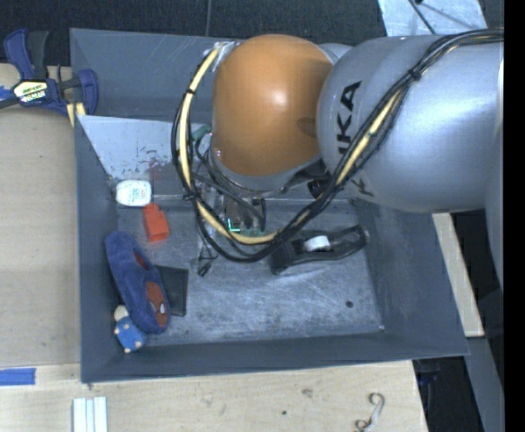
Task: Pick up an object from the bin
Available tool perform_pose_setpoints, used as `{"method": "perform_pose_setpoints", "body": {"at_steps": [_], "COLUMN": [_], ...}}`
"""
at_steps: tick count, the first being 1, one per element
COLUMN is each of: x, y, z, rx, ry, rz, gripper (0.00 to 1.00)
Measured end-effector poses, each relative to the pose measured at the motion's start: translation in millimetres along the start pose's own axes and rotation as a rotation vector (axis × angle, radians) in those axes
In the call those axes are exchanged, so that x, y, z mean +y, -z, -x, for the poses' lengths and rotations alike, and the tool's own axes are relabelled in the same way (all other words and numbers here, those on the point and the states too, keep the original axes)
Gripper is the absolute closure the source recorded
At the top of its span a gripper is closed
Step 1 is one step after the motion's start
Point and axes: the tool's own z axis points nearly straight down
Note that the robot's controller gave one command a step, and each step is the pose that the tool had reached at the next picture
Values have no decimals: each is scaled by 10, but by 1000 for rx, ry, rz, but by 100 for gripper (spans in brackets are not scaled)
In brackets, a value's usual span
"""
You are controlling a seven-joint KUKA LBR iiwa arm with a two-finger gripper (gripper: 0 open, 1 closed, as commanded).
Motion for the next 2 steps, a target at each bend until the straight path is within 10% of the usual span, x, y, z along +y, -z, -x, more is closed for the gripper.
{"method": "perform_pose_setpoints", "body": {"at_steps": [1, 2], "x": [184, 114], "y": [-732, -1645], "z": [-495, 89], "rx": [-1, -10], "ry": [210, 241], "rz": [0, 3], "gripper": [0, 0]}}
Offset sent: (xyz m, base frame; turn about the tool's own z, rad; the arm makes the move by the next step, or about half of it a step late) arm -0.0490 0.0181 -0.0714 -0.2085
